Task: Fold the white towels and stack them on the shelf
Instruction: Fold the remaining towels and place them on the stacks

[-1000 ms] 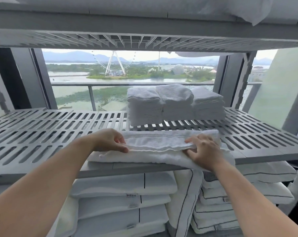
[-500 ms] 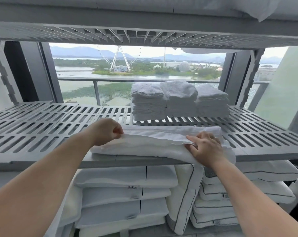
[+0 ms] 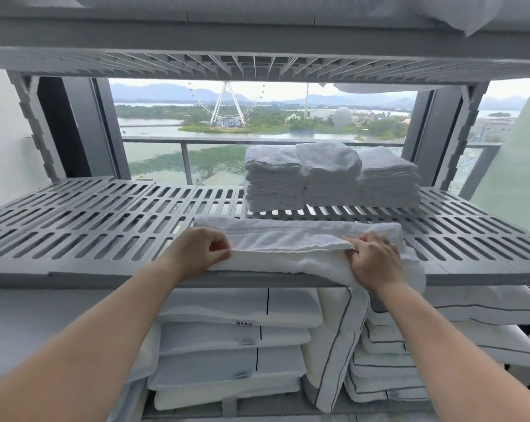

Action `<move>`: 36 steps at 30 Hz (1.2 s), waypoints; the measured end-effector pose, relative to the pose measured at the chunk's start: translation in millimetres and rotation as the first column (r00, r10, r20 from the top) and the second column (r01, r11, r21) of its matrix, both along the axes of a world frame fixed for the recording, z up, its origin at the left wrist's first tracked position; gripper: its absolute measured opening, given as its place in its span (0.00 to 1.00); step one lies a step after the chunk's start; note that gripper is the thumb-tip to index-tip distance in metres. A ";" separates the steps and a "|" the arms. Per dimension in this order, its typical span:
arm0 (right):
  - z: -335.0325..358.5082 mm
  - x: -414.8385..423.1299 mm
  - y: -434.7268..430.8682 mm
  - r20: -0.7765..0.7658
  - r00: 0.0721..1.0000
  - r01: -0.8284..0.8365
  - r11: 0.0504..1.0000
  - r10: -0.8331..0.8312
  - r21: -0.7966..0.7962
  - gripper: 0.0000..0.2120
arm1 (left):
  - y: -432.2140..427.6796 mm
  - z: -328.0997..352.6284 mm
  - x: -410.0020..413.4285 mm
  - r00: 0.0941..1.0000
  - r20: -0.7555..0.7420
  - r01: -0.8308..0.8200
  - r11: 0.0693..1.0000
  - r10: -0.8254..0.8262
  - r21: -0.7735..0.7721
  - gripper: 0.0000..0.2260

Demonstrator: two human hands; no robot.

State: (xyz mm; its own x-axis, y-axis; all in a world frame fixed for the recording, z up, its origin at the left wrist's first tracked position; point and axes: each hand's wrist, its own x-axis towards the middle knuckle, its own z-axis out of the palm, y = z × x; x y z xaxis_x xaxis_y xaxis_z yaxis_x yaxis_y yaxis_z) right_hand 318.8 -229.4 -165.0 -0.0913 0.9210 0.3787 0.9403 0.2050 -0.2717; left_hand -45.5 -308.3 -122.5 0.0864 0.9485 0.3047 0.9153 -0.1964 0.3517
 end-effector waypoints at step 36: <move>87.8 2.4 86.4 -0.129 0.962 0.266 0.931 -0.240 0.250 0.08 | 96.5 100.1 24.1 0.900 -0.116 -0.413 0.908 0.419 0.077 0.09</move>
State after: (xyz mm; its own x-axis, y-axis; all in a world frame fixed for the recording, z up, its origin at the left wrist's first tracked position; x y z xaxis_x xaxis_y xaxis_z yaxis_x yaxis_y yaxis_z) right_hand 321.2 -143.0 -77.2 0.1797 0.7756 0.6051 0.9428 0.0399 -0.3310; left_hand -21.4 -211.8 -22.4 -0.2716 0.8904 0.3652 0.9536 0.1977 0.2270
